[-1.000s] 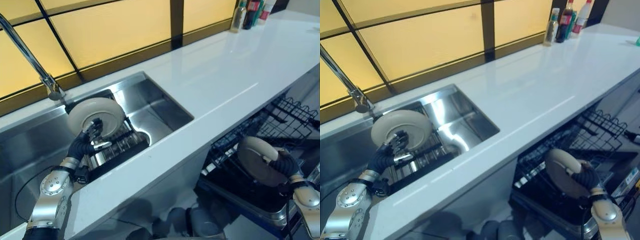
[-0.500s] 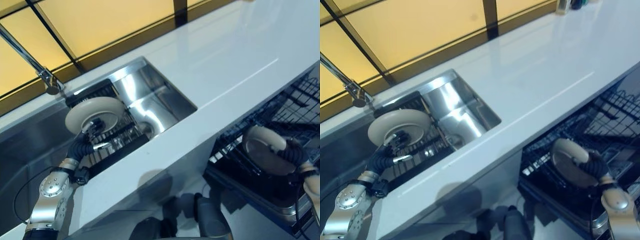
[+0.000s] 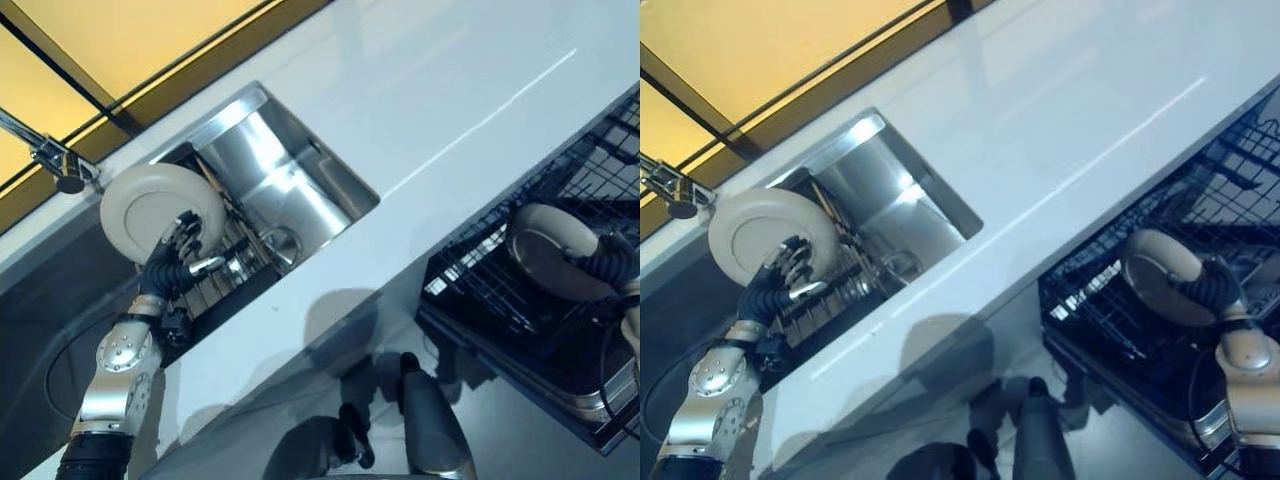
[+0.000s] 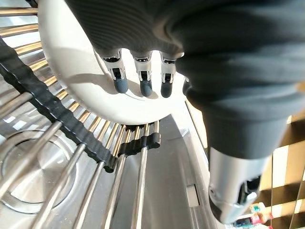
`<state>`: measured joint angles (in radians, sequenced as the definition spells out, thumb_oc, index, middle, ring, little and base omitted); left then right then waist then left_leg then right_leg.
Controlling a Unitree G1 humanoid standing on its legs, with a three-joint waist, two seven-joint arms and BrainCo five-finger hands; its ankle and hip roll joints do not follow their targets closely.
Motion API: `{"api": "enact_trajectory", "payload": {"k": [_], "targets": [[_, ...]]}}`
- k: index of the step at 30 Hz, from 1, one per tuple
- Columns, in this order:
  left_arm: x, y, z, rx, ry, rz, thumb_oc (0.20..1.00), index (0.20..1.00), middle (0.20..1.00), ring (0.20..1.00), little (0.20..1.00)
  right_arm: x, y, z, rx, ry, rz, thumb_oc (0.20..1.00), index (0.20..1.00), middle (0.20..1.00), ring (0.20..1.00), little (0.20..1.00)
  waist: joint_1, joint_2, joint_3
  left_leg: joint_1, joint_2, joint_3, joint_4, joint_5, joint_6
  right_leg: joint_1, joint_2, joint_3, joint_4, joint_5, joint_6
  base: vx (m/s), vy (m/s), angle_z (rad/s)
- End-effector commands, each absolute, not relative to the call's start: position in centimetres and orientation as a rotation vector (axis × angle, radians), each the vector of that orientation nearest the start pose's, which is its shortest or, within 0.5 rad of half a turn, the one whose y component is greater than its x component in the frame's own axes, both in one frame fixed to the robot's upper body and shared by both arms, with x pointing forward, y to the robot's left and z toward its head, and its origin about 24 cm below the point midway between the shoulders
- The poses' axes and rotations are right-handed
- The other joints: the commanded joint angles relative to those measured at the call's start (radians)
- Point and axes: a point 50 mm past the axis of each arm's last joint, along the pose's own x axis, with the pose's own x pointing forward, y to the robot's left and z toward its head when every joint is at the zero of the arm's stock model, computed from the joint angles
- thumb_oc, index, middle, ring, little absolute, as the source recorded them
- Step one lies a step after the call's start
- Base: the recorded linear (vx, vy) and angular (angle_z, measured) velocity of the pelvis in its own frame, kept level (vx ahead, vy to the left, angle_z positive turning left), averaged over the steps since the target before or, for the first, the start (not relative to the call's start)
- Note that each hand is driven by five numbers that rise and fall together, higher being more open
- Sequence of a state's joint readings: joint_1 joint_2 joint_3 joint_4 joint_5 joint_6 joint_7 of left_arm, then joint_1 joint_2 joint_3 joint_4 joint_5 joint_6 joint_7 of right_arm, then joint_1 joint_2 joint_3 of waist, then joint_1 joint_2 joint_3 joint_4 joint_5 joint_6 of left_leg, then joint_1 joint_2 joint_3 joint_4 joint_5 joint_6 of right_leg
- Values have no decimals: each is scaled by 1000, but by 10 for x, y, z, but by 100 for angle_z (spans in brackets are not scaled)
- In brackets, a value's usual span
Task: Pick up plates and place into dishwasher.
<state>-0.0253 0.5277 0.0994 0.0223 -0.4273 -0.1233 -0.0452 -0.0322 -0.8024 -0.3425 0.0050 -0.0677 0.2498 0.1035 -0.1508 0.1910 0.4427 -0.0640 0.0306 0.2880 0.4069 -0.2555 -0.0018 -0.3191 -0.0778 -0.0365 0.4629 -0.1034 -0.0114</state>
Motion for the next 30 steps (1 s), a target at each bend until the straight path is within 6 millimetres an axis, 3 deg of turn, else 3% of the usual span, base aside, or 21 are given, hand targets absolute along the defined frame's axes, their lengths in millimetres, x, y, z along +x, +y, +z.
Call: {"api": "enact_trajectory", "payload": {"k": [1, 9, 16, 30], "targets": [[249, 270, 110, 123, -244, 78, 1000, 1000, 1000, 1000, 1000, 247, -361, 198, -885, 9, -400, 200, 200, 200, 200, 200, 17, -38, -20, -160, 49, -31, 96, 115, -15, 100, -25, -30, -177, 53, 56, -21, 25, 5], [268, 259, 124, 86, -314, 90, 1000, 1000, 1000, 1000, 1000, 286, -348, 216, -856, 13, -379, 200, 200, 200, 200, 200, 19, 26, 25, -233, 26, -47, 81, 160, -33, -18, -45, -34, -112, 26, 48, -64, 47, 6], [278, 248, 138, 63, -359, 90, 1000, 1000, 1000, 1000, 1000, 306, -343, 214, -828, 39, -352, 200, 200, 200, 200, 200, 18, 45, 60, -285, 11, -59, 86, 171, -39, -109, -60, -19, -57, 18, 51, -75, 22, 2], [295, 235, 165, 60, -439, 93, 1000, 1000, 1000, 1000, 1000, 332, -356, 147, -684, 353, -366, 200, 200, 200, 200, 200, 43, 62, 77, -350, -3, -84, 61, 199, -44, -204, -61, -21, -38, 22, 36, -83, -11, 4]]}}
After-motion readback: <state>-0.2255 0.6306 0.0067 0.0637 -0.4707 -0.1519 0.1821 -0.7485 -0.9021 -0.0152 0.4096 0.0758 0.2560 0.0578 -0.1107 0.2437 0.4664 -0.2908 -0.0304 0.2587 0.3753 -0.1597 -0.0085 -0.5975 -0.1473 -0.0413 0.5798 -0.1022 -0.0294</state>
